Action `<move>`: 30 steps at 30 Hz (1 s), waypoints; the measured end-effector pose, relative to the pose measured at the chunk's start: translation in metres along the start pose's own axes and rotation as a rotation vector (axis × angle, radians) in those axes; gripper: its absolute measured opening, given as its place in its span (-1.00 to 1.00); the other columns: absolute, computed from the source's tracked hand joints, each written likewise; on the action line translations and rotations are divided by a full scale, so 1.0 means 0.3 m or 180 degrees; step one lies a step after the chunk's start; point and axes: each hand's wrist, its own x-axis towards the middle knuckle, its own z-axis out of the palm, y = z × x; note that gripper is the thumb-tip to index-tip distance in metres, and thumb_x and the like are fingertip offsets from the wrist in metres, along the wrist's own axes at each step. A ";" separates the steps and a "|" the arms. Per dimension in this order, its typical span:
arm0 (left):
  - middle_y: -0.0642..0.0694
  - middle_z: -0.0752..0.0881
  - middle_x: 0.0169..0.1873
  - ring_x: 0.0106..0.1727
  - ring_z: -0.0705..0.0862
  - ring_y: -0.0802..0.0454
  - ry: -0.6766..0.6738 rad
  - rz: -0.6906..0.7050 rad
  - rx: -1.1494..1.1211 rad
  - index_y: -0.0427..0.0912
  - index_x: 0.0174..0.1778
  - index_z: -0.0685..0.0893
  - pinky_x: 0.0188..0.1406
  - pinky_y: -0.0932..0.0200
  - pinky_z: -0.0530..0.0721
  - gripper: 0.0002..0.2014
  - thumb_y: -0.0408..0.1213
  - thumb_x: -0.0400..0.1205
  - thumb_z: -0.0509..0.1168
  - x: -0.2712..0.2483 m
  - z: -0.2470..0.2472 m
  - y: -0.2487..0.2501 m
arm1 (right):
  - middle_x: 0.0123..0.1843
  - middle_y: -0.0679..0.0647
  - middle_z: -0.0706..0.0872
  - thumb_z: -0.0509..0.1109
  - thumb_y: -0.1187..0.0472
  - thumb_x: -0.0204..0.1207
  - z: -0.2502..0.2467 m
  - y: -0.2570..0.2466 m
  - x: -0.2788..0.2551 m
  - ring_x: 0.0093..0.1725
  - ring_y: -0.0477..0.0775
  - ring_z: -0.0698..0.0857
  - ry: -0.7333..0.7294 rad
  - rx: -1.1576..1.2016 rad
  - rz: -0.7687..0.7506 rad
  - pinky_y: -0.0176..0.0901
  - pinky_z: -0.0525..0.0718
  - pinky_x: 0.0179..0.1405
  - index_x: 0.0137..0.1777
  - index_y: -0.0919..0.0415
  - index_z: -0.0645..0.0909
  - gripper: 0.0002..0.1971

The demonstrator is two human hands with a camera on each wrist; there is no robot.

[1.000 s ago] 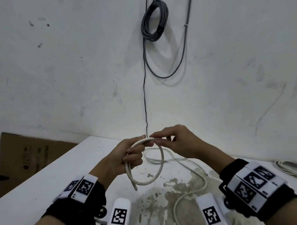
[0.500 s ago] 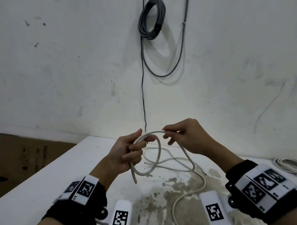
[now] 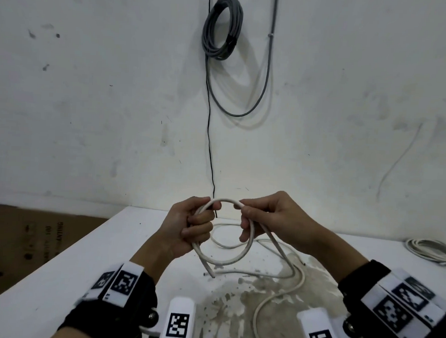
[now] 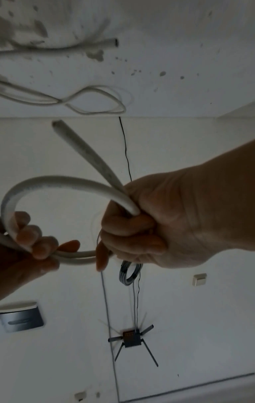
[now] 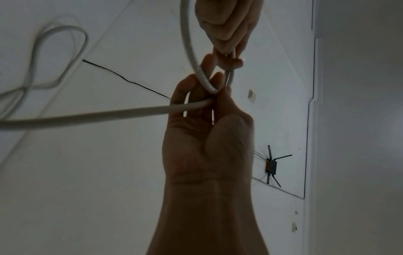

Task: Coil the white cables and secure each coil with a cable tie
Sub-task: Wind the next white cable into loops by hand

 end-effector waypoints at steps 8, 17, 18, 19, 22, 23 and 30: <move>-0.06 0.61 -0.50 -0.19 0.78 -0.07 0.0732 0.0082 0.0640 -0.23 -0.21 0.69 0.03 -0.13 0.63 -0.54 0.07 0.62 0.06 0.005 0.012 -0.010 | -0.37 0.15 0.65 0.26 0.39 0.59 -0.034 -0.004 0.016 -0.38 0.08 0.75 0.0639 0.0596 -0.0018 0.02 0.82 -0.16 -0.01 0.53 0.65 -0.81; 0.05 0.46 -0.57 -0.74 0.19 0.23 0.0068 0.0352 -0.0773 -0.23 -0.18 0.65 -0.77 0.38 0.31 -0.81 -0.20 0.43 0.44 0.018 0.040 -0.036 | -0.28 0.14 0.71 0.28 0.37 0.58 -0.029 0.033 0.019 -0.28 0.09 0.81 0.0749 0.0747 0.0011 -0.11 0.79 -0.27 0.00 0.44 0.68 -0.83; 0.04 0.48 -0.55 -0.72 0.12 0.22 -0.0123 0.0360 -0.0818 -0.25 -0.17 0.69 -0.79 0.39 0.23 -0.77 -0.25 0.35 0.52 0.021 0.033 -0.038 | -0.25 0.13 0.74 0.29 0.36 0.57 -0.029 0.038 0.019 -0.26 0.10 0.81 0.0790 0.0762 -0.0016 -0.12 0.79 -0.26 0.04 0.39 0.69 -0.83; 0.04 0.50 -0.53 -0.70 0.08 0.21 -0.0229 0.0368 -0.0807 -0.25 -0.16 0.72 -0.80 0.38 0.18 -0.73 -0.27 0.30 0.57 0.025 0.029 -0.039 | -0.21 0.12 0.76 0.30 0.36 0.57 -0.031 0.043 0.020 -0.25 0.10 0.82 0.0833 0.0781 -0.0042 -0.11 0.79 -0.24 0.08 0.31 0.69 -0.83; 0.07 0.51 -0.52 -0.69 0.06 0.20 -0.0259 0.0484 -0.0729 -0.24 -0.14 0.77 -0.83 0.39 0.18 -0.68 -0.26 0.23 0.62 0.032 0.023 -0.030 | -0.14 0.15 0.78 0.34 0.28 0.56 -0.044 0.061 0.019 -0.27 0.12 0.80 0.0904 0.0610 -0.0076 -0.07 0.81 -0.16 0.07 0.23 0.72 -0.83; 0.08 0.52 -0.52 -0.69 0.06 0.19 -0.0234 0.0571 -0.0736 -0.24 -0.13 0.77 -0.84 0.40 0.19 -0.66 -0.26 0.22 0.62 0.032 0.018 -0.021 | -0.15 0.16 0.78 0.35 0.23 0.56 -0.051 0.072 0.014 -0.29 0.11 0.79 0.0895 0.0463 -0.0070 -0.05 0.80 -0.12 0.04 0.22 0.73 -0.84; 0.14 0.65 -0.45 -0.75 0.09 0.16 0.0450 0.1557 -0.0815 -0.20 -0.16 0.76 -0.83 0.45 0.19 -0.80 -0.25 0.33 0.40 0.015 0.022 0.086 | -0.17 0.01 0.77 0.23 0.31 0.62 -0.038 0.267 -0.040 -0.26 -0.26 0.72 0.0853 -0.0901 0.0257 -0.35 0.62 -0.14 -0.06 0.17 0.66 -0.84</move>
